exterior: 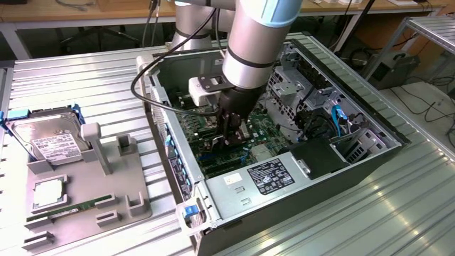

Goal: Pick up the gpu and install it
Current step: 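Insert the gpu into the slot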

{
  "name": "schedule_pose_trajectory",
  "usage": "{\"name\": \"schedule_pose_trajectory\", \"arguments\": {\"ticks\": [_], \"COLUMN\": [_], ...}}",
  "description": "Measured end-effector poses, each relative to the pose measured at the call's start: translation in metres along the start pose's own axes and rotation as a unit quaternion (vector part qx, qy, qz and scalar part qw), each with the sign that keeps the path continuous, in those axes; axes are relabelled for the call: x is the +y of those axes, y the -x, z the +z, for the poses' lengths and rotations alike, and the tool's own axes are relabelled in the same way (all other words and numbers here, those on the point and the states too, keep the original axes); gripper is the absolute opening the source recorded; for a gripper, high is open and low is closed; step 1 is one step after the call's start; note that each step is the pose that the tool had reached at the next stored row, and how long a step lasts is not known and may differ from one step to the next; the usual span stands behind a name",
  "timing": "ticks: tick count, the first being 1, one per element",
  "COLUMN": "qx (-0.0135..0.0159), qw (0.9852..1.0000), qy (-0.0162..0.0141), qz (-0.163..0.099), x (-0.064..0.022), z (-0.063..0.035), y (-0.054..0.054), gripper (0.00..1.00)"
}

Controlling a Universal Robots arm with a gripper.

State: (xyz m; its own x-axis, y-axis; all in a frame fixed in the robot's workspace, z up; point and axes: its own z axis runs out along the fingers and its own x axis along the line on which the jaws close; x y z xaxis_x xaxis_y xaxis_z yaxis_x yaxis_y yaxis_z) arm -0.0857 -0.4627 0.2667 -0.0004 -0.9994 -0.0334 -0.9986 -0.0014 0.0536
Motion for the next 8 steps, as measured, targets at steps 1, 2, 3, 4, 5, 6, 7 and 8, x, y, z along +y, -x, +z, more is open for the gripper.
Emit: {"name": "schedule_pose_trajectory", "arguments": {"ticks": [1, 2, 3, 4, 5, 6, 7, 8], "qx": [0.0000, 0.0000, -0.0001, 0.0000, 0.0000, -0.0001, 0.0000, 0.0000], "qw": [1.0000, 1.0000, 1.0000, 1.0000, 1.0000, 1.0000, 0.9999, 0.9999], "qy": [0.0000, 0.0000, -0.0001, -0.0005, -0.0077, -0.0089, -0.0100, -0.0111], "qz": [0.000, 0.000, 0.000, 0.000, -0.001, -0.001, -0.001, -0.001], "x": [0.0007, 0.0011, 0.0015, 0.0033, 0.0101, 0.0109, 0.0117, 0.0123], "z": [-0.0132, -0.0196, -0.0217, -0.0216, -0.0162, -0.0151, -0.0141, -0.0129], "y": [0.001, 0.001, 0.002, 0.005, 0.008, 0.009, 0.009, 0.009], "gripper": [0.40, 0.40, 0.25, 0.13, 0.11, 0.11, 0.11, 0.11]}}
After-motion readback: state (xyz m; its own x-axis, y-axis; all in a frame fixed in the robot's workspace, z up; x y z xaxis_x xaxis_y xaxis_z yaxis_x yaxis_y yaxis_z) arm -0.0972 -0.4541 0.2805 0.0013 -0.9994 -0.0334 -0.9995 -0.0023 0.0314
